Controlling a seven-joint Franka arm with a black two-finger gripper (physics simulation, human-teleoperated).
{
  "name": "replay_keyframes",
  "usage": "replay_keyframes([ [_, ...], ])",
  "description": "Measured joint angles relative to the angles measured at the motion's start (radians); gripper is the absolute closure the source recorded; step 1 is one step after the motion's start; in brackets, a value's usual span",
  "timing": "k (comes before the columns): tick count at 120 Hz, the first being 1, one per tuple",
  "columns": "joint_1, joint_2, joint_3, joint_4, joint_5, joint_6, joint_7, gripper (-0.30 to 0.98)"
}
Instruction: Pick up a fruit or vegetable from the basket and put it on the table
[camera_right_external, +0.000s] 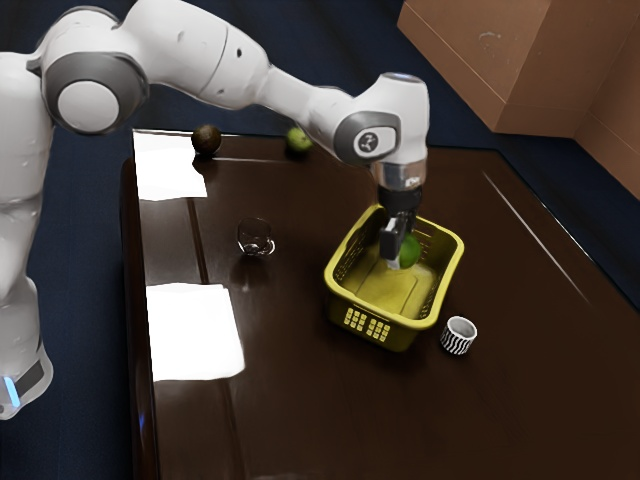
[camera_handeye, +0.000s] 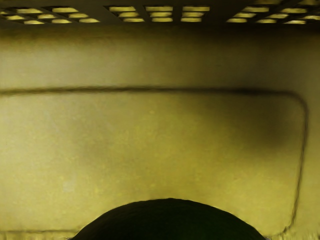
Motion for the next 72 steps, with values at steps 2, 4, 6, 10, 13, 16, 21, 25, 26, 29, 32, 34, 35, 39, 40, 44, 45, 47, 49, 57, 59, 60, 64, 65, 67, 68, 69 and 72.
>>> replay_keyframes([
  [2,-0.006,-0.003,0.000,0.014,0.021,0.000,0.000,0.32],
  [4,-0.013,-0.003,0.000,0.035,0.048,0.001,-0.001,0.32],
  [6,-0.022,-0.001,0.000,0.060,0.075,0.001,-0.001,0.32],
  [10,-0.040,0.011,-0.001,0.118,0.127,0.002,-0.002,0.31],
  [13,-0.055,0.028,-0.002,0.177,0.166,0.002,-0.003,0.31],
  [16,-0.068,0.047,-0.003,0.231,0.201,0.003,-0.003,0.31],
  [21,-0.082,0.095,-0.008,0.328,0.246,0.005,-0.004,0.30],
  [25,-0.087,0.138,-0.017,0.403,0.273,0.006,-0.003,0.31],
  [26,-0.088,0.149,-0.019,0.421,0.279,0.006,-0.002,0.30],
  [29,-0.090,0.183,-0.029,0.470,0.294,0.010,-0.001,0.30],
  [32,-0.092,0.212,-0.036,0.504,0.306,0.017,0.000,0.30],
  [34,-0.092,0.230,-0.040,0.519,0.313,0.023,0.002,0.30],
  [35,-0.092,0.239,-0.044,0.525,0.316,0.028,0.003,0.30],
  [39,-0.093,0.272,-0.056,0.549,0.327,0.047,0.007,0.31],
  [40,-0.094,0.280,-0.058,0.555,0.329,0.052,0.008,0.31],
  [44,-0.094,0.301,-0.064,0.572,0.337,0.071,0.016,0.25],
  [45,-0.095,0.304,-0.065,0.574,0.339,0.076,0.018,0.23],
  [47,-0.095,0.307,-0.066,0.576,0.341,0.084,0.022,0.21],
  [49,-0.095,0.307,-0.067,0.574,0.344,0.092,0.026,0.19],
  [57,-0.100,0.286,-0.063,0.509,0.352,0.118,0.041,0.12],
  [59,-0.100,0.273,-0.057,0.480,0.353,0.123,0.043,0.11],
  [60,-0.101,0.268,-0.055,0.469,0.353,0.126,0.044,0.10],
  [64,-0.103,0.249,-0.048,0.435,0.354,0.134,0.040,0.08],
  [65,-0.103,0.246,-0.047,0.429,0.354,0.136,0.039,0.08],
  [67,-0.105,0.236,-0.045,0.418,0.354,0.137,0.036,0.07],
  [68,-0.105,0.231,-0.044,0.413,0.354,0.137,0.034,0.06],
  [69,-0.106,0.222,-0.044,0.409,0.354,0.133,0.033,0.06],
  [72,-0.106,0.190,-0.043,0.400,0.349,0.116,0.029,0.05],
])
